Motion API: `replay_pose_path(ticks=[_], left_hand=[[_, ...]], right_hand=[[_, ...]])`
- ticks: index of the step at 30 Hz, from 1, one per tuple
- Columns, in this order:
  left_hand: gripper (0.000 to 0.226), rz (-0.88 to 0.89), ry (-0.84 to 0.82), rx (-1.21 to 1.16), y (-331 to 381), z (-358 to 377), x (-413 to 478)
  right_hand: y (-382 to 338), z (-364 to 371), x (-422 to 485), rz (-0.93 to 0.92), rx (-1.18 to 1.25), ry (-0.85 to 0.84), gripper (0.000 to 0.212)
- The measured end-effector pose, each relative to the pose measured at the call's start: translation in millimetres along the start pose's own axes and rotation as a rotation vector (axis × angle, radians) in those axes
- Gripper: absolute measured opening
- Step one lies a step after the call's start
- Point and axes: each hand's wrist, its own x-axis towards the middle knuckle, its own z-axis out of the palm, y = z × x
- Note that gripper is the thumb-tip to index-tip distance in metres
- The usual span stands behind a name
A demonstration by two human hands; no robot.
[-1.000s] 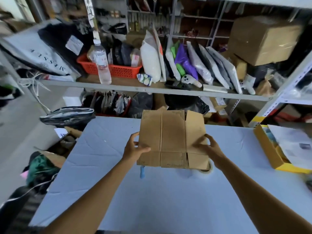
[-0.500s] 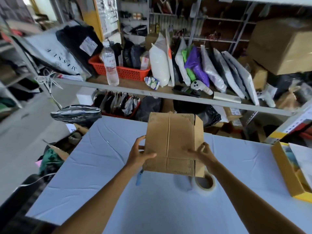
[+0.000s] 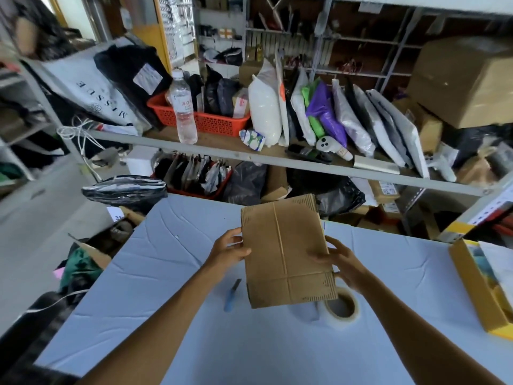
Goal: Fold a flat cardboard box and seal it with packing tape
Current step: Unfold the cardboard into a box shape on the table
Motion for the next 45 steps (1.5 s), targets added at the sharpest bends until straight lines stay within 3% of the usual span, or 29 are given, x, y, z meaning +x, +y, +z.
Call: replay_pose_path(ticks=[8,13,17,21,27,35,40,45], left_hand=[[0.054,0.007,0.008,-0.060,-2,-5,3],[0.072,-0.025,-0.005,-0.067,-1,-4,8],[0.074,-0.085,-0.021,0.016,-9,-1,9],[0.079,-0.142,0.000,0.020,-18,3,11],[0.074,-0.113,-0.026,0.077,-24,1,15],[0.066,-0.090,-0.017,0.063,-23,3,13],[0.039,-0.047,-0.020,-0.080,-18,2,10],[0.047,-0.003,-0.054,-0.083,-8,4,11]], right_hand=[[8,11,8,-0.092,0.022,-0.095,0.085],[9,16,7,-0.142,0.114,-0.113,0.082],[11,17,3,-0.164,0.100,-0.120,0.073],[15,19,7,-0.176,0.098,-0.077,0.041],[18,16,8,-0.166,0.051,-0.029,0.027],[22,17,12,-0.135,-0.016,-0.035,0.043],[19,13,14,-0.136,-0.134,-0.020,0.065],[19,10,13,-0.178,-0.193,0.027,0.080]])
